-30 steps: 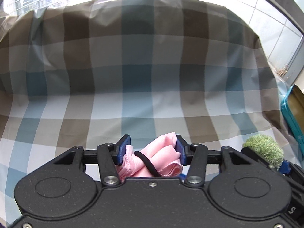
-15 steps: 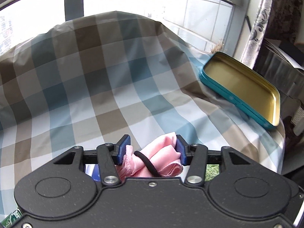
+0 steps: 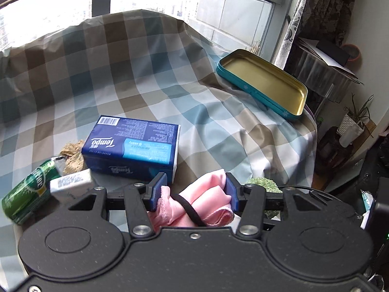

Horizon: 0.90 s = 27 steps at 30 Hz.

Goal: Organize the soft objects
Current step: 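Carry the pink scrunchie with the left tool while the right tool carries the moss ball to the basket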

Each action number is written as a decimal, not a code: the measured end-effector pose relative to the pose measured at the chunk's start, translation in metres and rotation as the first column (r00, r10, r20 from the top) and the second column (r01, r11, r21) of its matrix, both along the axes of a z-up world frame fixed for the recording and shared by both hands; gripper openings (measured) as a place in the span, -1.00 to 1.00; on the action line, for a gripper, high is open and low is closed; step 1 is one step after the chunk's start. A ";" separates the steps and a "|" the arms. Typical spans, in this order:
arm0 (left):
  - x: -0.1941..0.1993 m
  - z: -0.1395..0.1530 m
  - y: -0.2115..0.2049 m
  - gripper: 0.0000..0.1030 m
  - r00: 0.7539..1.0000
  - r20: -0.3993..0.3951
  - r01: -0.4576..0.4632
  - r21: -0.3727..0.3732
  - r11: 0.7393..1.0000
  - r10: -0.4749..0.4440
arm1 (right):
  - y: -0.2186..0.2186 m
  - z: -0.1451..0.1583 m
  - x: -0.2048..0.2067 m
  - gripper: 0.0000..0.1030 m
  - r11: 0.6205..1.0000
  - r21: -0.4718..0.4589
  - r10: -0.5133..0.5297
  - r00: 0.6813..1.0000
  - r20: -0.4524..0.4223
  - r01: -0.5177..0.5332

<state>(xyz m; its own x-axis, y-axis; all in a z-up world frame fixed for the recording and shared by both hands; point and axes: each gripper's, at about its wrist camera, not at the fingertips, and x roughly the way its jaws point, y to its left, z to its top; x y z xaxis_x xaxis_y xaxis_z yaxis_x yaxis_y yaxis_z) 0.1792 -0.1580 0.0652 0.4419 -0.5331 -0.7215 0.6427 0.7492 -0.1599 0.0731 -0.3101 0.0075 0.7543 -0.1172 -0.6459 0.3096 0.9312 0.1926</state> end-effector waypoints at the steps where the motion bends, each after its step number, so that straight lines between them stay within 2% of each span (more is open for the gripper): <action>1: -0.009 0.003 0.007 -0.03 1.000 0.013 -0.017 0.007 1.000 0.017 | 0.005 0.004 -0.008 0.23 1.000 0.005 0.009 1.000 0.012 -0.009; 5: -0.044 0.012 0.040 -0.02 0.990 0.080 -0.121 0.044 0.992 0.118 | 0.026 0.023 -0.041 0.23 0.999 0.013 0.046 0.996 0.070 -0.047; 9: -0.073 0.017 0.073 -0.03 0.972 0.118 -0.211 0.039 0.977 0.205 | 0.050 0.046 -0.075 0.24 0.996 -0.039 0.089 0.985 0.145 -0.084; 18: -0.123 0.016 0.131 -0.03 0.907 0.119 -0.405 -0.007 0.914 0.403 | 0.091 0.092 -0.146 0.26 0.977 -0.113 0.207 0.938 0.277 -0.182; 23: -0.139 0.003 0.151 -0.03 0.865 0.121 -0.491 0.000 0.871 0.488 | 0.109 0.099 -0.158 0.26 0.966 -0.122 0.256 0.926 0.276 -0.230; 27: -0.146 -0.010 0.159 -0.03 0.845 0.115 -0.527 0.020 0.850 0.522 | 0.121 0.094 -0.160 0.26 0.956 -0.120 0.290 0.924 0.250 -0.268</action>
<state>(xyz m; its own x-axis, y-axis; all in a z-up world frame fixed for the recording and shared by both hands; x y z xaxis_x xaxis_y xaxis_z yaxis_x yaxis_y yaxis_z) 0.0332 0.0014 0.0553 0.7175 -0.1664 -0.6763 0.1626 0.9842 -0.0697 -0.0864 -0.1895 0.1012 0.9051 0.0784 -0.4179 -0.0159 0.9884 0.1510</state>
